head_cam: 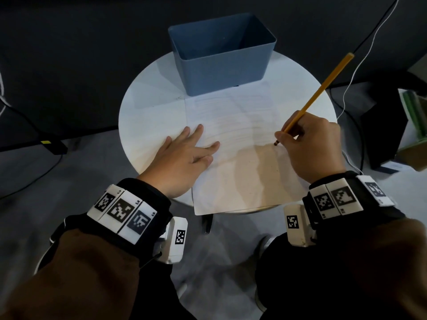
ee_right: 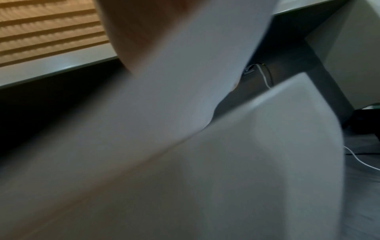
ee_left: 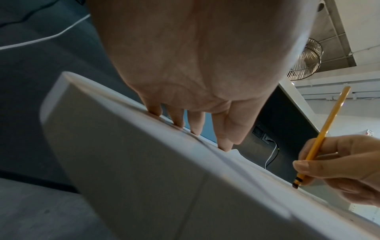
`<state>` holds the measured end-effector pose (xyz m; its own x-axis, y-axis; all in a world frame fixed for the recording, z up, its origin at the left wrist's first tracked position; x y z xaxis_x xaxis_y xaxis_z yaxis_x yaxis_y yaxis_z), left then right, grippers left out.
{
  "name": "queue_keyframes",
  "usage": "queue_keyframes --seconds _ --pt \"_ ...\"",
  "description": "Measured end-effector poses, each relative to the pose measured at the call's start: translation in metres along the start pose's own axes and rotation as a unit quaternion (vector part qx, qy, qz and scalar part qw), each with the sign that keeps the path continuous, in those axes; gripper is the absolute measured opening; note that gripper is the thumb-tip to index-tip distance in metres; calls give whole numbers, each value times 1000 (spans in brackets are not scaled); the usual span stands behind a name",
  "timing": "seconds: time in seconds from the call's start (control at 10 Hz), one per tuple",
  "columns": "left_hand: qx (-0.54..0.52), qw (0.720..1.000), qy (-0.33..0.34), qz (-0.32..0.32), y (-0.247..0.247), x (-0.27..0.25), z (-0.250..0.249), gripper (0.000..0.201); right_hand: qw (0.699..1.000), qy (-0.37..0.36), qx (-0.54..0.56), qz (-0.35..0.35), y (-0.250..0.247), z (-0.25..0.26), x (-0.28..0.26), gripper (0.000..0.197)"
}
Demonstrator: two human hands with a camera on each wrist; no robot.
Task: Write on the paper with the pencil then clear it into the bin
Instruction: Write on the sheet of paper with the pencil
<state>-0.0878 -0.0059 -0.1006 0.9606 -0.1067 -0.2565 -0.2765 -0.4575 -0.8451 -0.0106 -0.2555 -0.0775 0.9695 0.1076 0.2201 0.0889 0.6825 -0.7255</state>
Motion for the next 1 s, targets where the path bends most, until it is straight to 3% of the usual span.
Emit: queue_keyframes --seconds 0.1,0.3,0.5,0.6,0.7,0.8,0.9,1.0 --pt "3 1000 -1 -2 0 0 -1 41 1000 11 6 -20 -9 -1 2 11" --pt "9 1000 -1 -2 0 1 0 42 999 -15 26 21 4 9 -2 12" --pt "8 1000 6 6 -1 -1 1 43 1000 14 26 -5 -4 4 0 11" --pt "-70 997 16 -38 -4 -2 1 41 996 15 84 -11 -2 10 -3 9" --pt "-221 962 2 -161 -14 -6 7 39 990 17 138 -3 2 19 -6 9" --pt "-146 970 -45 -191 -17 -4 16 40 985 1 168 25 11 29 -10 7" --pt "-31 983 -117 -138 -16 -4 19 45 977 -21 205 57 20 40 -14 7" --pt "-5 986 -133 -98 -14 -5 19 50 971 -46 219 81 29 51 -18 8"
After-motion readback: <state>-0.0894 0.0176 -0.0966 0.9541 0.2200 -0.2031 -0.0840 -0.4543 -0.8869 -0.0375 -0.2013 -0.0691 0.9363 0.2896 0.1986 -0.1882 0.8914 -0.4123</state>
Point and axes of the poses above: each hand's wrist, its own x-axis towards the middle knuckle, its own y-axis out of the palm, z = x × y, the point moved 2 cm from there along x, towards the middle knuckle, and after that the axes turned 5 degrees about x, right-handed, at the moved point
